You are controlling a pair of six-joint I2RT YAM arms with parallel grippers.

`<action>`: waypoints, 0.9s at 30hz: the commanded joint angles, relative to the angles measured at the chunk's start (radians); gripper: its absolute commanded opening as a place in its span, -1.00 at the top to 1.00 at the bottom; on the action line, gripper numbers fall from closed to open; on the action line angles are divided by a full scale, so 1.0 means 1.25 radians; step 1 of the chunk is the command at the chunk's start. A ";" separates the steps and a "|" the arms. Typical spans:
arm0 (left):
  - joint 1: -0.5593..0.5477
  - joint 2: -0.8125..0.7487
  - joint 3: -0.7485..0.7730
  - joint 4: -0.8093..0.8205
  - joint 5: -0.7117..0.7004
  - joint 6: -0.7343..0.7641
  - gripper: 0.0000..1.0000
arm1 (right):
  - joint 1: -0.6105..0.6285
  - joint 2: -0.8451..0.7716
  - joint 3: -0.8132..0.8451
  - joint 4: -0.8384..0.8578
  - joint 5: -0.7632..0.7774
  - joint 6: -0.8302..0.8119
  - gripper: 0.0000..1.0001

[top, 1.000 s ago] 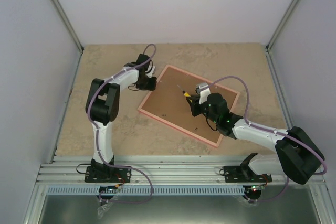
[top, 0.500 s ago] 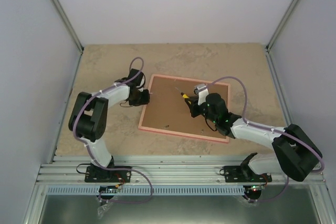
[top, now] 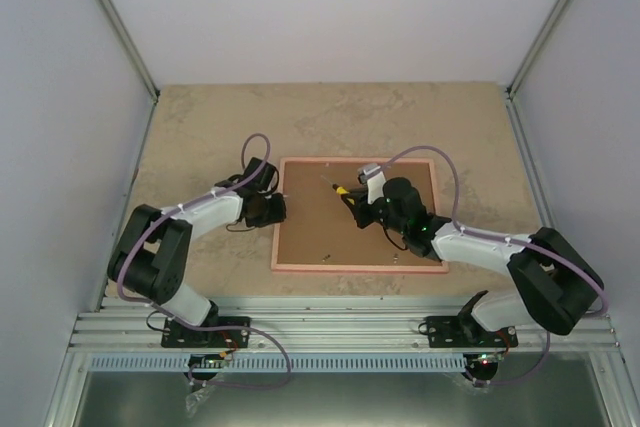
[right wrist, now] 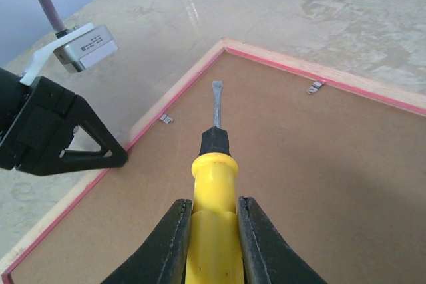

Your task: Take the photo out of the frame

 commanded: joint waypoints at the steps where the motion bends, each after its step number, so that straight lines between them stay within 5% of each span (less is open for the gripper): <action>1: -0.030 -0.045 -0.042 0.003 -0.012 -0.054 0.46 | 0.019 0.029 0.035 0.025 -0.027 -0.021 0.99; 16: -0.044 -0.038 -0.013 -0.012 -0.097 -0.031 0.17 | 0.058 0.153 0.115 -0.005 -0.073 -0.040 0.99; 27: -0.044 0.003 0.012 -0.008 -0.082 -0.002 0.46 | 0.063 0.273 0.203 -0.039 -0.103 -0.043 0.99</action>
